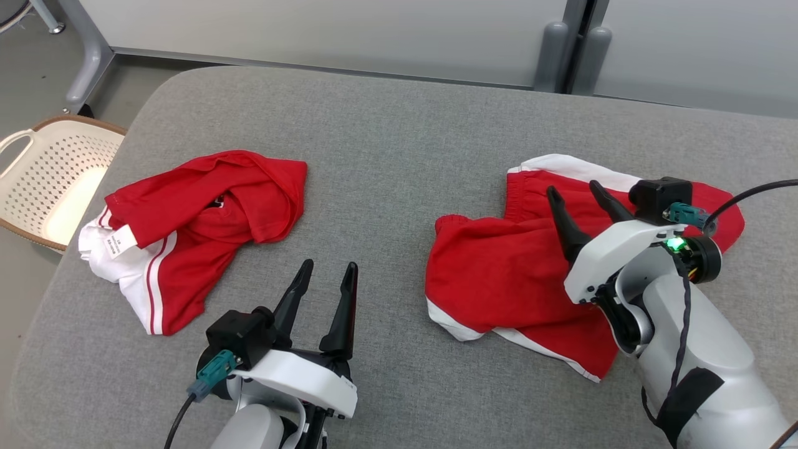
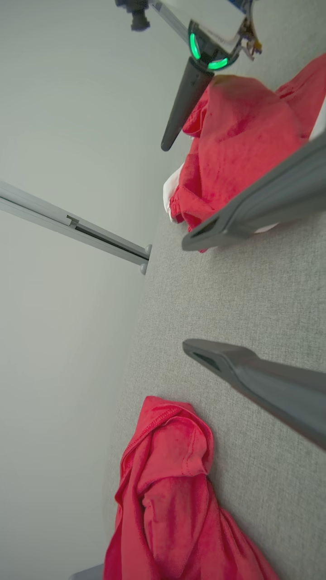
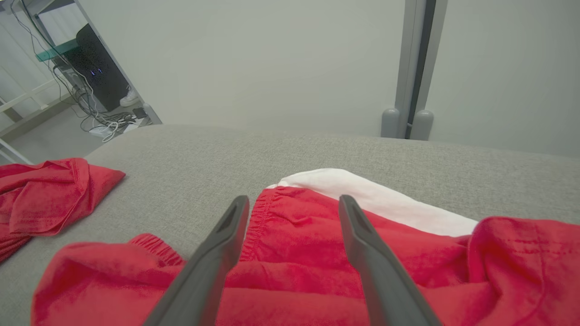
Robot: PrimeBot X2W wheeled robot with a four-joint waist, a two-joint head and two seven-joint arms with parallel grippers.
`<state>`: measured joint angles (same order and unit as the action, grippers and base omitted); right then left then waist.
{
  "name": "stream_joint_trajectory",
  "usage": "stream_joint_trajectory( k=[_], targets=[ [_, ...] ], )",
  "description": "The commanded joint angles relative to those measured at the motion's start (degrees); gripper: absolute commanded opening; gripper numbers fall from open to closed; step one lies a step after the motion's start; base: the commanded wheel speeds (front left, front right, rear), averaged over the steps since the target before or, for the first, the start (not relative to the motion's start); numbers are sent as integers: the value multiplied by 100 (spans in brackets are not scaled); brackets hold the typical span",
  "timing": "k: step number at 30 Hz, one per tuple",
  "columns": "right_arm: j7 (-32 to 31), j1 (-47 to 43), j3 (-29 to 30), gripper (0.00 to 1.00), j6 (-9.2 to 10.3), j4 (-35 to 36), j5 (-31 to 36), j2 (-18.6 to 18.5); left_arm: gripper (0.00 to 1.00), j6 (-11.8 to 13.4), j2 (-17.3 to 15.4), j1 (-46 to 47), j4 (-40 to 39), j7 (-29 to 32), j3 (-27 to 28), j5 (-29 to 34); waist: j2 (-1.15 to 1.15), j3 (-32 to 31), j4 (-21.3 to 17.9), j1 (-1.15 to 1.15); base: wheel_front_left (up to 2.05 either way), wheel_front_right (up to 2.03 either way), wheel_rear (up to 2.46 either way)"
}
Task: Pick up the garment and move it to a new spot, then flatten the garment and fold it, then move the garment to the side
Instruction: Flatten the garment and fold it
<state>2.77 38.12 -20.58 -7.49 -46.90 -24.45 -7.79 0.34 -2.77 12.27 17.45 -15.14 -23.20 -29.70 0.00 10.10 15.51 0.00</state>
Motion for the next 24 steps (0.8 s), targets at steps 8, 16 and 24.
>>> stream_joint_trajectory(
  k=[8, 16, 24],
  targets=[
    [879, -213, 297, 100, 0, 24, 9, -55, 100, 10, -22, -15, -4, -2, 212, 34, 0, -136, -412, 0, 0, 0, 0],
    [1171, -1155, 658, 100, 0, 1213, -287, -483, 100, -23, -22, -91, -42, -2, 525, 148, 0, -309, -930, 0, 0, 0, 0],
    [1188, -2482, 1325, 100, 0, 2322, -85, -197, 100, -103, -21, -214, -57, -1, 860, 269, 0, -382, -1250, 0, 0, 0, 0]
  ],
)
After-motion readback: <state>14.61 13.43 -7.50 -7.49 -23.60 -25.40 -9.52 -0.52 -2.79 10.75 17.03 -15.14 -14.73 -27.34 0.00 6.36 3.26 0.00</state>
